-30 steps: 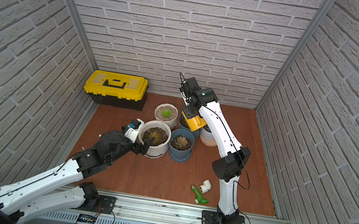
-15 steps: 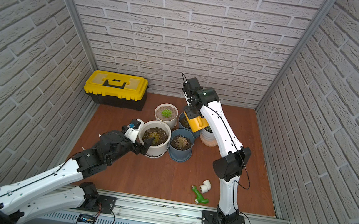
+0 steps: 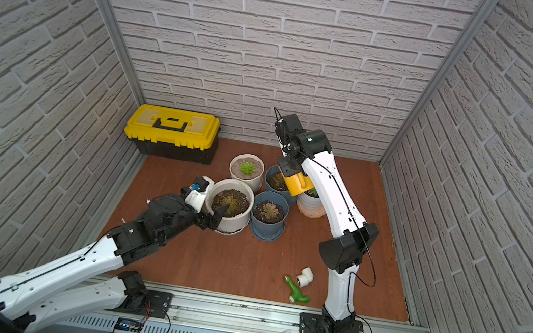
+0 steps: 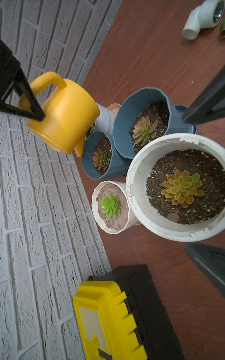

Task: Water the succulent around the soil edge
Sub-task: Water the soil of the potted plant with water.

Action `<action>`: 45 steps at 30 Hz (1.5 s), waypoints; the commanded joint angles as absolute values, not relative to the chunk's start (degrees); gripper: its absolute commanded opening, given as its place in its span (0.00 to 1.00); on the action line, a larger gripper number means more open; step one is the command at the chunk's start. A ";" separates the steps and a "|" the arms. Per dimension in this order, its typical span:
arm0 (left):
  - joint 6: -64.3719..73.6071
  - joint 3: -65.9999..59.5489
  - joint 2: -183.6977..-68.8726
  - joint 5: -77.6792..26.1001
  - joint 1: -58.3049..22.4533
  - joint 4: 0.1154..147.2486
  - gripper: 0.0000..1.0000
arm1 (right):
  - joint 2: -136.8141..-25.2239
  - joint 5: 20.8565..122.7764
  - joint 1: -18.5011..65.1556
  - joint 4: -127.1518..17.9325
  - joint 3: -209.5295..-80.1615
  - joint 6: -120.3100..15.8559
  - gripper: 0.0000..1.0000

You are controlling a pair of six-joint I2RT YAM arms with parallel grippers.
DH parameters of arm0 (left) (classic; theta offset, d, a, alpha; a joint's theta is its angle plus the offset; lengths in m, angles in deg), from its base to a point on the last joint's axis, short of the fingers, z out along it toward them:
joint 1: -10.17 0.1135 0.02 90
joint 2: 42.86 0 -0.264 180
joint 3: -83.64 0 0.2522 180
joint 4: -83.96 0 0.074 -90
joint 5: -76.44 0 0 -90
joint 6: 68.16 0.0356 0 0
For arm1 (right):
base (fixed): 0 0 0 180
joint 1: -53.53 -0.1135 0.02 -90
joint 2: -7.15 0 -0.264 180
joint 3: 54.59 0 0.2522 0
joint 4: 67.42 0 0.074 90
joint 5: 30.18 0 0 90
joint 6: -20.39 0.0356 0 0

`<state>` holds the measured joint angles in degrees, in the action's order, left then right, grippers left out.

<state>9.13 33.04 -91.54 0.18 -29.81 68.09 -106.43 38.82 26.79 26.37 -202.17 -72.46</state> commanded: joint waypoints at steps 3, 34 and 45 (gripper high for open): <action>8.73 33.93 -90.71 -0.28 -29.74 70.75 0.99 | -103.75 37.32 27.16 26.89 -202.33 -71.28 0.03; 8.23 34.20 -90.50 -0.67 -29.72 71.17 0.98 | -96.97 38.76 27.34 29.47 -194.39 -69.78 0.03; 7.99 34.31 -90.49 -0.85 -29.78 71.34 0.99 | -94.24 41.86 26.81 29.25 -190.85 -69.52 0.03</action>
